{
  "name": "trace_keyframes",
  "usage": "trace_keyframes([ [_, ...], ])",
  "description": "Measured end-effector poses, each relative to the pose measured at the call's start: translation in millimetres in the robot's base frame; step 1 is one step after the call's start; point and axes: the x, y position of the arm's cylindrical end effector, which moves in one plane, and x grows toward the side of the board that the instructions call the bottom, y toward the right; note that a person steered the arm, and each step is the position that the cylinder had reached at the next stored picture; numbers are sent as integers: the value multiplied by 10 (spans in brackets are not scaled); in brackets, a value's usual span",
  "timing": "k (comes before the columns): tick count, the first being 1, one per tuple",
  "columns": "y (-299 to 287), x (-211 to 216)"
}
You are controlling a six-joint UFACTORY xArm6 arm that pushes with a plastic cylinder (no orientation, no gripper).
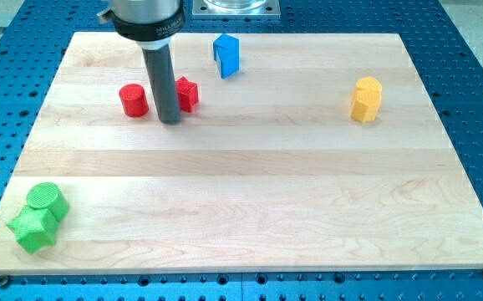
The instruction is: Separate the red blocks
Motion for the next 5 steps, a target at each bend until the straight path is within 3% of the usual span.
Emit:
trace_keyframes([
  [1,418,-151],
  [3,-296,-791],
  [4,-1020,-808],
  [5,-799,-860],
])
